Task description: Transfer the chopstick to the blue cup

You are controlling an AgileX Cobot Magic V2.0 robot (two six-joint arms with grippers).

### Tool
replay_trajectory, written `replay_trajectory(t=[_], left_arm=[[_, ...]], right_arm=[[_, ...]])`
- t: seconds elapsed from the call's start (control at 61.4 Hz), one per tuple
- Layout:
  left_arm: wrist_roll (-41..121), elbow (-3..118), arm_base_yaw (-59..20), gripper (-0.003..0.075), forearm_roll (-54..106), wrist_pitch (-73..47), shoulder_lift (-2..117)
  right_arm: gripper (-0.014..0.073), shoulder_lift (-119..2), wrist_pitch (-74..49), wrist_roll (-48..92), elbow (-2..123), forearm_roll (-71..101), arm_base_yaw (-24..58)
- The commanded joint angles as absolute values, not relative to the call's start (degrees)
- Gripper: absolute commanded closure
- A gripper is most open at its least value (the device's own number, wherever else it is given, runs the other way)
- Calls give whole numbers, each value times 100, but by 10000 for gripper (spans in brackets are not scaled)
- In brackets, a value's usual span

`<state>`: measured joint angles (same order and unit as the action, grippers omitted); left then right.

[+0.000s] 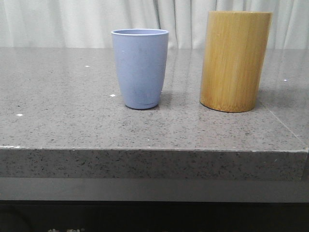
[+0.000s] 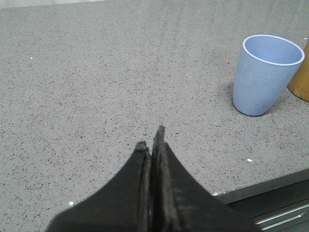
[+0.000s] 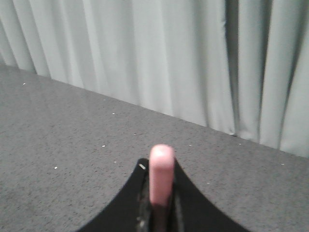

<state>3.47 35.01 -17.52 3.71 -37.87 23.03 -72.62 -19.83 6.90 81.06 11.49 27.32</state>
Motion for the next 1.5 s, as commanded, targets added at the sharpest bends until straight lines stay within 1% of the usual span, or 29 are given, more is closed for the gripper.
replay_trajectory(t=[0.0,0.228,0.456,0.635,0.717,1.026,1.092,1.141,1.206,1.287,1.336,1.483], left_arm=[[292,3654,-1748,739,393,-3304,2353],[292,3654,-1748,739,393,-3304,2353],[292,3654,-1748,739,393,-3304,2353],[292,3654,-1748,739,391,-3331,2353],[292,3654,-1748,739,391,-3343,2353],[292,3654,-1748,739,391,-3343,2353],[292,3654,-1748,739,391,-3343,2353],[292,3654,-1748,739,391,-3343,2353],[292,3654,-1748,739,391,-3343,2353],[292,3654,-1748,739,391,-3343,2353],[292,3654,-1748,739,391,-3343,2353],[292,3654,-1748,739,391,-3343,2353]], right_arm=[[543,-7386,-1344,762,8299,1199,3012],[543,-8019,-930,762,8299,1228,3435],[534,-8465,-1173,762,8299,1487,3473],[435,-8753,-1445,762,8299,1587,3473],[405,-8821,-1486,762,8299,1657,3473],[403,-8620,-1504,762,8299,1687,3460],[418,-8469,-1551,762,8299,1687,3438],[455,-8361,-1609,762,8299,1687,3389],[539,-8234,-1749,762,8299,1687,3265],[673,-8073,-1976,762,8299,1687,3012],[718,-7972,-2125,762,8299,1687,2850],[711,-7580,-2824,762,8292,1580,2143]])
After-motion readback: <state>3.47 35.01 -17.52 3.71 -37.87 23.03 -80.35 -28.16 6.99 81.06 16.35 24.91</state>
